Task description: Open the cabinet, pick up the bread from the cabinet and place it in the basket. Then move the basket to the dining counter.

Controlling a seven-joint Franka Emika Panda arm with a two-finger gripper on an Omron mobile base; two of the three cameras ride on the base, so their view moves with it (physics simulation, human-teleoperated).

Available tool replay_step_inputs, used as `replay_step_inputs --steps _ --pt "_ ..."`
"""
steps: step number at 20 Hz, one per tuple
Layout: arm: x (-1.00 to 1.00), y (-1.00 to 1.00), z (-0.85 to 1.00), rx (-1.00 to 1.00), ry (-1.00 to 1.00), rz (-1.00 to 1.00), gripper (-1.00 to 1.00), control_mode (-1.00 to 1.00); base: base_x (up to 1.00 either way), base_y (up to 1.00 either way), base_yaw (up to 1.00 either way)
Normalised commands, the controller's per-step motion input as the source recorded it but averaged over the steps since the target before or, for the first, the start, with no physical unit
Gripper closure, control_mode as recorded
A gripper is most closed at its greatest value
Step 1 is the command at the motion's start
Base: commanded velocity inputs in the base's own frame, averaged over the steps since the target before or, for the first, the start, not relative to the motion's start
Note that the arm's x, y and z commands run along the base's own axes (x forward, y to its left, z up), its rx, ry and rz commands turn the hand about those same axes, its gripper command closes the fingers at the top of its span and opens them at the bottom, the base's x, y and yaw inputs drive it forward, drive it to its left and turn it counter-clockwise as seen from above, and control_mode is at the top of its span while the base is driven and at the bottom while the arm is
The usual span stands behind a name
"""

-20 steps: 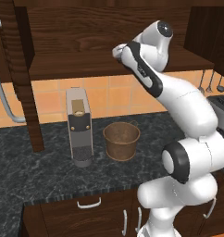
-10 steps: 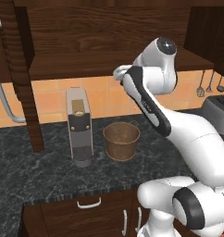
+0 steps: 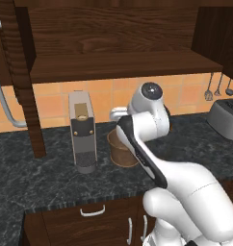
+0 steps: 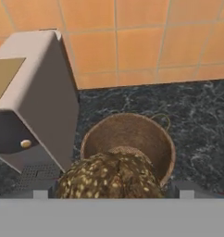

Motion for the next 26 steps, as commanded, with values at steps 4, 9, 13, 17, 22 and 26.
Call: replay_step_inputs --steps 4,9,13,17,22,26 --pt "0.74 0.05 -0.83 0.0 0.08 -0.04 1.0 -1.0 0.0 0.0 0.0" --pt "0.65 0.0 -0.84 0.0 0.13 -0.02 1.0 -1.0 0.0 0.0 0.0" --pt "0.49 0.0 -0.43 0.0 0.08 0.0 1.0 -1.0 0.0 0.0 0.0" --pt "0.36 0.0 -0.3 0.0 0.07 0.0 1.0 -1.0 0.0 0.0 0.0" --pt "0.4 -0.04 -0.28 0.0 0.15 0.0 1.0 -1.0 0.0 0.0 0.0" --pt "0.4 0.0 -0.29 0.0 0.16 0.0 1.0 -1.0 0.0 0.0 0.0"
